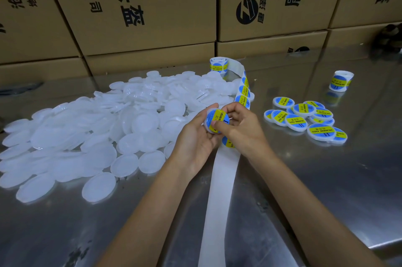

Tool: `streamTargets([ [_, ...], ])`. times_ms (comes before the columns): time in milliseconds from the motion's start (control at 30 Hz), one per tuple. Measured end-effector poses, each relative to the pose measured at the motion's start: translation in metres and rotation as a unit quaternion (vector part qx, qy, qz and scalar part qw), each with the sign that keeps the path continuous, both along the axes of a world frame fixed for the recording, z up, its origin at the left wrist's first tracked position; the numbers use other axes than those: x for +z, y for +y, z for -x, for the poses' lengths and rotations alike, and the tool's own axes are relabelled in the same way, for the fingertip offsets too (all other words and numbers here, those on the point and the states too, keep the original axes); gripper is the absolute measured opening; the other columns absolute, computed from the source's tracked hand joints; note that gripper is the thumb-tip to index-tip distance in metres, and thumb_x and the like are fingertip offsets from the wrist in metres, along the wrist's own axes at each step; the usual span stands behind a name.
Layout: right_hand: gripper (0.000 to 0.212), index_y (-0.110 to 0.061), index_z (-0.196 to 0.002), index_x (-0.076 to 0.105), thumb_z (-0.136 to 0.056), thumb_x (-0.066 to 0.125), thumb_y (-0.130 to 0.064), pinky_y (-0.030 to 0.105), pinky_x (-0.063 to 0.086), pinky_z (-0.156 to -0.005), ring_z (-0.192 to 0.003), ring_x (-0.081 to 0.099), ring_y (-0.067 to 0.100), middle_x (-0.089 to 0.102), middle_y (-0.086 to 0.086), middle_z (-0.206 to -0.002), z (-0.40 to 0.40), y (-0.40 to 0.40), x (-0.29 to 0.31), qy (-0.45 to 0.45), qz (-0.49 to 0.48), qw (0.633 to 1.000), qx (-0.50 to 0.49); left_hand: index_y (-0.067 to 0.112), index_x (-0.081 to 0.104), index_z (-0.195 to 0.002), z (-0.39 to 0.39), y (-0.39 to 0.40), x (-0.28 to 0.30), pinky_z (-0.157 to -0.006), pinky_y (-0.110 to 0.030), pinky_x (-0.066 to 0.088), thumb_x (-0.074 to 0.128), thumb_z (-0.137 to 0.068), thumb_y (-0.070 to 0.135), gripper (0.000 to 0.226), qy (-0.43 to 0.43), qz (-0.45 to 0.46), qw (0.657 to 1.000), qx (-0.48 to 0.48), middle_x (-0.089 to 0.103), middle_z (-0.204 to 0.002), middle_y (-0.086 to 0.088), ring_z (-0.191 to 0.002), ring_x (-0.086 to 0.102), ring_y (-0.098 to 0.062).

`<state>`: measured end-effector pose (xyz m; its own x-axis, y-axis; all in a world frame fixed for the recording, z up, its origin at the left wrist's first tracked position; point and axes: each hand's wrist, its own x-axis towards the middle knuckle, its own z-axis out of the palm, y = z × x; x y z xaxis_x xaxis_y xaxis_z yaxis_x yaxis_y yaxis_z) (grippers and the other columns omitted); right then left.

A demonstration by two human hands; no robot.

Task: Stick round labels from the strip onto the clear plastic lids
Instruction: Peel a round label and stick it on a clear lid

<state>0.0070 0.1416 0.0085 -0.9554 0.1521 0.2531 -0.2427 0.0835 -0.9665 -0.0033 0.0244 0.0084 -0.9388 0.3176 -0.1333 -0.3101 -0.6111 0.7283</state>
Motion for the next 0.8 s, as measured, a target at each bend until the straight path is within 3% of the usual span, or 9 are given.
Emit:
streamTargets([
  [200,0.025,-0.017,-0.081,0.056,-0.081,0.072,0.003,0.028,0.054,-0.068,-0.066,0.060,0.014,0.063,0.004,-0.075,0.001,-0.001,-0.002,0.009,-0.020,1.000,-0.018,0.006,0.059,-0.134,-0.002,0.001,0.001,-0.094,-0.038,0.056,0.047,-0.104,0.017,0.034,0.008,0.001,1.000,-0.006,0.071,-0.116,-0.018,-0.098,0.071,-0.027],
  [367,0.026,-0.019,-0.080,0.056,-0.080,0.073,0.000,0.027,0.051,-0.064,-0.063,0.056,0.013,0.062,0.003,-0.072,0.001,-0.002,-0.004,0.015,-0.029,0.999,-0.025,0.005,0.056,-0.138,-0.004,0.003,0.001,-0.098,-0.039,0.053,0.046,-0.105,0.016,0.036,0.020,0.008,1.000,0.001,0.073,-0.112,-0.016,-0.098,0.072,-0.026],
  [567,0.026,-0.027,-0.078,0.052,-0.077,0.076,-0.017,0.010,0.035,-0.048,-0.050,0.048,0.003,0.055,-0.015,-0.058,0.001,-0.003,-0.009,0.029,-0.106,0.991,-0.079,0.003,0.054,-0.139,-0.007,0.004,0.003,-0.089,-0.035,0.058,0.047,-0.104,0.014,0.037,0.021,0.012,1.000,0.005,0.074,-0.106,-0.013,-0.092,0.073,-0.024],
  [700,0.031,-0.029,-0.077,0.050,-0.075,0.079,-0.021,0.009,0.036,-0.054,-0.058,0.050,0.000,0.057,-0.004,-0.086,0.002,-0.003,-0.010,0.047,-0.149,0.982,-0.107,0.002,0.053,-0.139,-0.009,0.004,0.005,-0.085,-0.035,0.059,0.048,-0.104,0.013,0.038,0.016,0.007,1.000,0.010,0.072,-0.107,-0.017,-0.089,0.073,-0.026],
  [800,0.030,-0.025,-0.081,0.054,-0.071,0.082,-0.024,0.009,0.037,-0.057,-0.061,0.048,-0.001,0.054,-0.006,-0.089,0.004,-0.002,-0.012,0.039,-0.155,0.980,-0.119,0.001,0.053,-0.139,-0.010,0.003,0.006,-0.084,-0.037,0.060,0.047,-0.103,0.012,0.038,0.006,-0.013,1.000,0.008,0.070,-0.112,-0.022,-0.091,0.074,-0.029],
])
